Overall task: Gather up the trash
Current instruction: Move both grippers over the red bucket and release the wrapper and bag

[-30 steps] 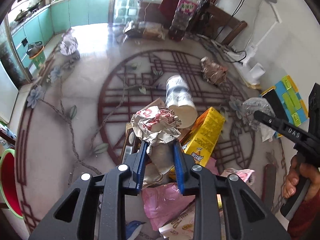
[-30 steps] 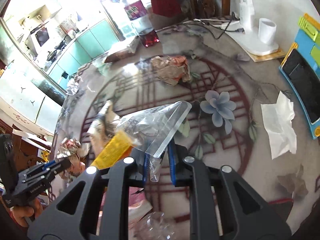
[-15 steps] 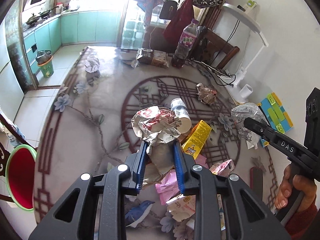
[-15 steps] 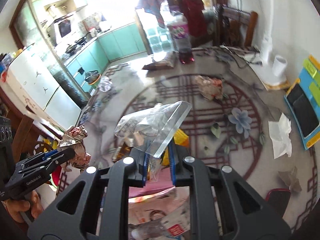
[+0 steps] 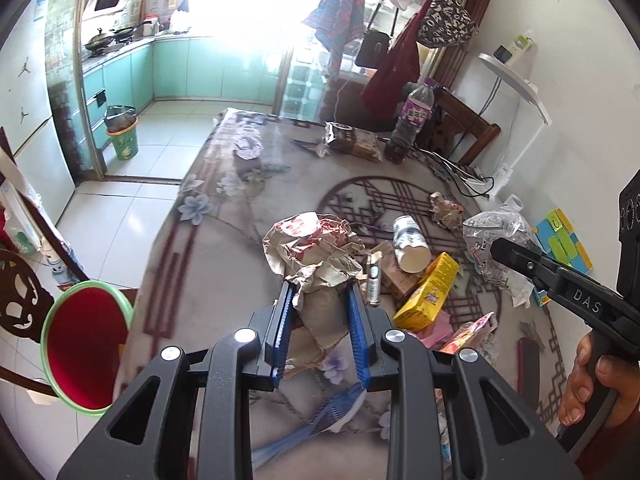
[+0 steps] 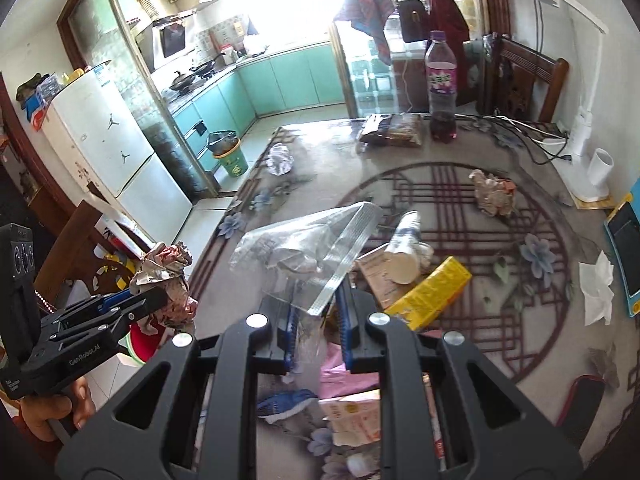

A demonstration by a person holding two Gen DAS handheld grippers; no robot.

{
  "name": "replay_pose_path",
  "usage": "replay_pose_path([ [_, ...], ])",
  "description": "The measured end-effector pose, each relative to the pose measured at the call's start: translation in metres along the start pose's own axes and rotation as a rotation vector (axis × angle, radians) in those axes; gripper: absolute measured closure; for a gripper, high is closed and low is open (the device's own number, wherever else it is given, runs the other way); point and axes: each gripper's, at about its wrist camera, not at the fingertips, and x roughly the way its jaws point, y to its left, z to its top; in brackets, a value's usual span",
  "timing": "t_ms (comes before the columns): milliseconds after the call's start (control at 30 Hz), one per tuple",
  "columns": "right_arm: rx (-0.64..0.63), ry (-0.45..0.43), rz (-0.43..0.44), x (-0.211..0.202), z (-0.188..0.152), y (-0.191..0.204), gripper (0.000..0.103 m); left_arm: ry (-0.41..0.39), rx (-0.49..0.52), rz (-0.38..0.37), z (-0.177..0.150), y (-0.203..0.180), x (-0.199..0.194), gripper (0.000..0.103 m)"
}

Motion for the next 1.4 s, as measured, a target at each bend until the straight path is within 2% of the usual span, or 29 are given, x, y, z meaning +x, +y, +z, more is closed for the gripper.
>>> replay_pose_path([
  [233, -0.032, 0.004, 0.027, 0.007, -0.003, 0.051, 0.086, -0.019, -0.025, 0.030, -0.002, 0.046, -0.022, 0.079],
  [533, -0.072, 0.040, 0.109, 0.033, -0.012, 0.132, 0.086, -0.009, -0.075, 0.069, -0.008, 0.115, -0.034, 0.079],
  [800, -0.115, 0.130, 0.239, 0.081, -0.022, 0.212, 0.086, 0.003, -0.167, 0.152, -0.017, 0.194, -0.041, 0.079],
  [1100, -0.194, 0.266, 0.317, 0.146, -0.034, 0.280, 0.086, 0.035, -0.272, 0.292, -0.034, 0.285, -0.039, 0.079],
  [1200, -0.227, 0.291, 0.319, 0.163, -0.036, 0.298, 0.085, 0.061, -0.285, 0.311, -0.038, 0.304, -0.035, 0.079],
  [1267, -0.239, 0.306, 0.334, 0.171, -0.037, 0.307, 0.077, 0.085, -0.278, 0.299, -0.038, 0.310, -0.030, 0.077],
  [1300, -0.246, 0.311, 0.332, 0.175, -0.036, 0.310, 0.055, 0.090, -0.274, 0.305, -0.039, 0.313, -0.029, 0.072],
  [1333, -0.249, 0.306, 0.317, 0.176, -0.035, 0.313, 0.042, 0.082, -0.273, 0.321, -0.039, 0.315, -0.029, 0.061],
  [1367, -0.249, 0.289, 0.299, 0.176, -0.034, 0.315, 0.035, 0.070, -0.274, 0.339, -0.038, 0.316, -0.030, 0.051],
  [1400, -0.245, 0.271, 0.299, 0.173, -0.031, 0.315, 0.035, 0.057, -0.274, 0.334, -0.037, 0.315, -0.032, 0.036],
])
